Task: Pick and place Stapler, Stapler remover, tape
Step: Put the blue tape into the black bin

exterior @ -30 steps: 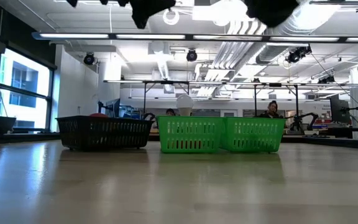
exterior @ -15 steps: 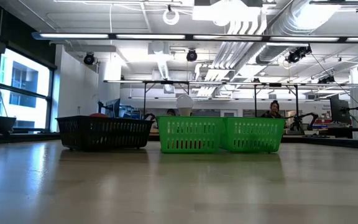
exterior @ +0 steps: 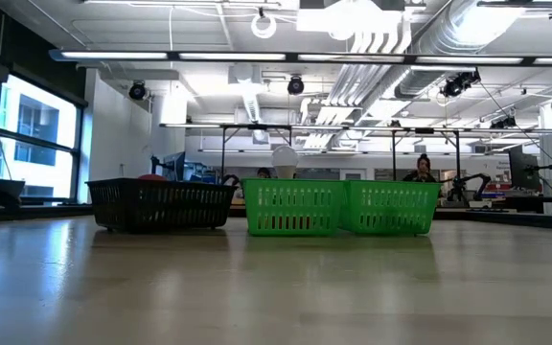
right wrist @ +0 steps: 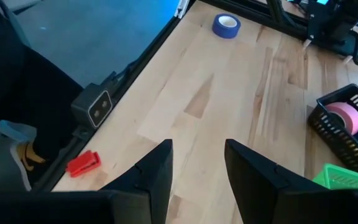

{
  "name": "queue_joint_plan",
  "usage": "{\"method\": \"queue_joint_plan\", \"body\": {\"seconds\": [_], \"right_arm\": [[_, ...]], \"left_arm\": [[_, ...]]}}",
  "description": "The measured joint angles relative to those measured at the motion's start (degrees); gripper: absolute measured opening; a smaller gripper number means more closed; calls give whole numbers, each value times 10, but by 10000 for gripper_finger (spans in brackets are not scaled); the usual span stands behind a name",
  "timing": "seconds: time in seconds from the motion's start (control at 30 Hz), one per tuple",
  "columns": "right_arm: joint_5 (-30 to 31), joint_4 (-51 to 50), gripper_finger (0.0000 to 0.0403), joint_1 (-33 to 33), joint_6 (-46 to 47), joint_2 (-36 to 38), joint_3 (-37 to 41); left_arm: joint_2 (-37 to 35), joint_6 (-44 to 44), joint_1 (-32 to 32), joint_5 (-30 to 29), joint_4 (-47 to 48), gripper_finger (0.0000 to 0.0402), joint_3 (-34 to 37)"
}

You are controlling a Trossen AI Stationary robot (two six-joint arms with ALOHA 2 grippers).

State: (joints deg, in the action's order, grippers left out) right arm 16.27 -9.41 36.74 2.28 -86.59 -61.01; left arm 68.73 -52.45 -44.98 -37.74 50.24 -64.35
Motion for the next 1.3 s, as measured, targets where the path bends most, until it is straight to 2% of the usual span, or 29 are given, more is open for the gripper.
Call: {"method": "queue_joint_plan", "body": {"seconds": [0.07,0.17,0.3,0.43,0.53,0.7,0.93,1.3], "right_arm": [[0,-5,138,-3,0,0,0],[0,-13,138,-7,1,0,0],[1,-15,138,-12,2,0,0],[3,-15,138,-16,2,0,0],[2,-15,138,-16,2,0,0],[1,-16,138,-16,10,0,0],[-2,-21,138,-16,24,0,0],[-1,-24,138,-15,43,0,0]], "left_arm": [[8,-98,-10,54,76,288,-16],[28,-192,-23,136,158,288,-22],[69,-227,-39,267,224,288,-20],[114,-272,-68,338,213,288,-9],[155,-297,-83,357,198,288,-7],[213,-407,-87,416,199,288,-6],[250,-428,-83,506,187,288,-7],[261,-422,-83,495,119,288,-7]]}}
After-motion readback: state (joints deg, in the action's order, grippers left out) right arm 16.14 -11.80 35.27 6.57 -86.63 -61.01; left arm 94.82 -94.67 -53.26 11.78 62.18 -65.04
